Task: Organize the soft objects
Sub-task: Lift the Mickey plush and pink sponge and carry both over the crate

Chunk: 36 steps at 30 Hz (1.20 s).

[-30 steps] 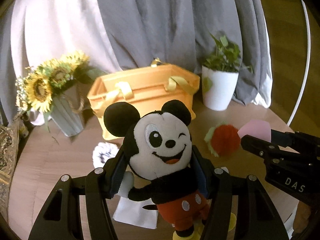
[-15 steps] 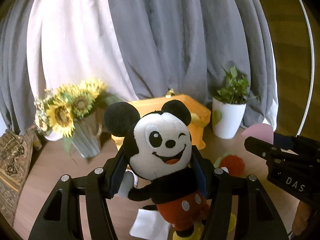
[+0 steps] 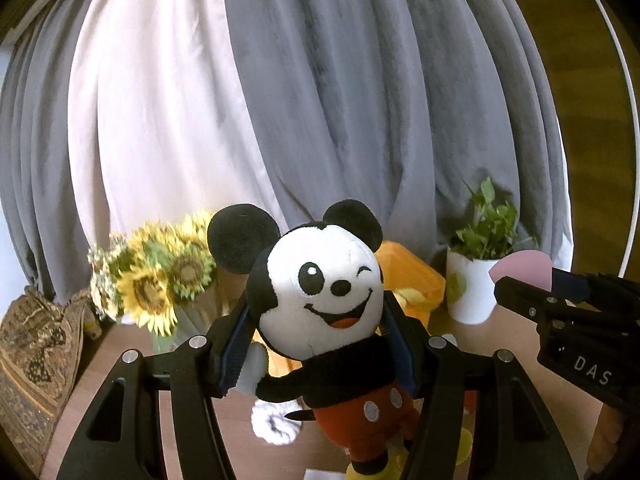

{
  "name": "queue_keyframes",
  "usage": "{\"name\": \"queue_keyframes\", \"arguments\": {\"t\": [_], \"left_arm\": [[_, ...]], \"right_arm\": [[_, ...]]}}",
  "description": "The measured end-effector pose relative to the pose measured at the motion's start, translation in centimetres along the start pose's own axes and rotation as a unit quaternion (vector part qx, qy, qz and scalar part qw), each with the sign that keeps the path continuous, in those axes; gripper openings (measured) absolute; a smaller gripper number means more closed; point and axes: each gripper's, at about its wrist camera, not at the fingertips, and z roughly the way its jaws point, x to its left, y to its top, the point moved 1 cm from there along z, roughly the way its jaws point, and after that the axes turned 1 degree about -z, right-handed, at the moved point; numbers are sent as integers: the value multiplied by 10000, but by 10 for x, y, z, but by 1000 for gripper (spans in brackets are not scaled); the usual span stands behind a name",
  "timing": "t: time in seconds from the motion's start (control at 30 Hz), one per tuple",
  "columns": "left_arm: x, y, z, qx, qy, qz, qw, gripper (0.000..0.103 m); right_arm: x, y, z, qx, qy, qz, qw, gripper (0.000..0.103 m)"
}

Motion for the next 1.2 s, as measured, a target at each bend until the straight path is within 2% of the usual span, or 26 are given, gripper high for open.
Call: {"name": "queue_keyframes", "arguments": {"t": [0.27, 0.6, 1.2], "left_arm": [[6, 18, 12, -197, 71, 33, 9998, 60], [19, 34, 39, -256, 106, 67, 9996, 60], [25, 63, 99, -319, 181, 147, 9992, 60]], "right_arm": [[4, 24, 12, -246, 30, -31, 9997, 46], [6, 45, 34, -417, 53, -43, 9991, 46], [8, 79, 92, -408, 218, -213, 9987, 46]]}}
